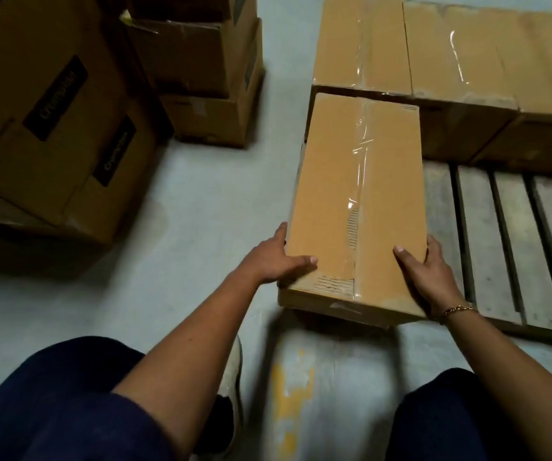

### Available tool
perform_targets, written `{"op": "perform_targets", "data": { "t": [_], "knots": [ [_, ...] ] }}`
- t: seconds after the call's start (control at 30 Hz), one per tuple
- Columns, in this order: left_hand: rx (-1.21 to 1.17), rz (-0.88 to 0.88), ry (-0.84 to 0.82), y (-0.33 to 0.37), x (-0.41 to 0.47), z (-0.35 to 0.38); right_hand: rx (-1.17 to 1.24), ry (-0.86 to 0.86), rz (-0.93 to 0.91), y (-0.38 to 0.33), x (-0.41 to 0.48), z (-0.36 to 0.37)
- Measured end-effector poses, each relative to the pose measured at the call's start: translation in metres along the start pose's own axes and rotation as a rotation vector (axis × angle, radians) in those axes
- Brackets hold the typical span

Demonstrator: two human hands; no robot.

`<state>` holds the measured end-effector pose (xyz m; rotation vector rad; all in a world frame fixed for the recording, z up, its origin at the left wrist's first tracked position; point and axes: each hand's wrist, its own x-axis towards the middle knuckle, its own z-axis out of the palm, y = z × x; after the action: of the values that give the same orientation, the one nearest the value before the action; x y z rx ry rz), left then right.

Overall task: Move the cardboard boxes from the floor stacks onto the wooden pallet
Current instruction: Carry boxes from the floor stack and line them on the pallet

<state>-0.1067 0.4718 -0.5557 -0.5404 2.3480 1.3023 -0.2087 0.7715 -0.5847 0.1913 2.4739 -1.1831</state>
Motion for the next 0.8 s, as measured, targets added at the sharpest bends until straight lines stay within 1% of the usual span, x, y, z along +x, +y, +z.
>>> {"op": "perform_targets", "data": {
  "t": [0.07,0.13,0.2,0.27,0.37,0.47,0.57,0.7,0.8],
  "knots": [
    [-0.066,-0.053,-0.001,-0.001,0.002,-0.007,-0.023,-0.023,-0.019,0.004,-0.008,-0.002],
    [-0.218,-0.145,0.097,-0.009,0.000,0.002,-0.032,-0.038,-0.019,0.007,-0.018,-0.003],
    [-0.358,-0.234,0.210,-0.019,-0.009,0.025,0.011,-0.041,0.006,0.015,-0.027,-0.003],
    [-0.478,-0.288,0.214,-0.029,-0.014,0.049,0.076,-0.053,0.060,0.025,-0.032,-0.004],
    [-0.598,-0.281,0.213,-0.031,-0.008,0.064,0.156,-0.110,0.136,0.032,-0.036,-0.003],
    [-0.612,-0.255,0.247,-0.025,0.004,0.062,0.247,-0.117,0.160,0.027,-0.037,0.001],
    [-0.578,-0.214,0.241,-0.023,0.006,0.062,0.316,-0.074,0.161,0.023,-0.036,0.007],
    [-0.559,-0.160,0.240,-0.022,0.004,0.063,0.332,0.015,0.123,0.026,-0.035,0.014],
    [-0.583,-0.141,0.239,-0.024,0.003,0.063,0.345,0.020,0.101,0.027,-0.035,0.016]
  ]
}}
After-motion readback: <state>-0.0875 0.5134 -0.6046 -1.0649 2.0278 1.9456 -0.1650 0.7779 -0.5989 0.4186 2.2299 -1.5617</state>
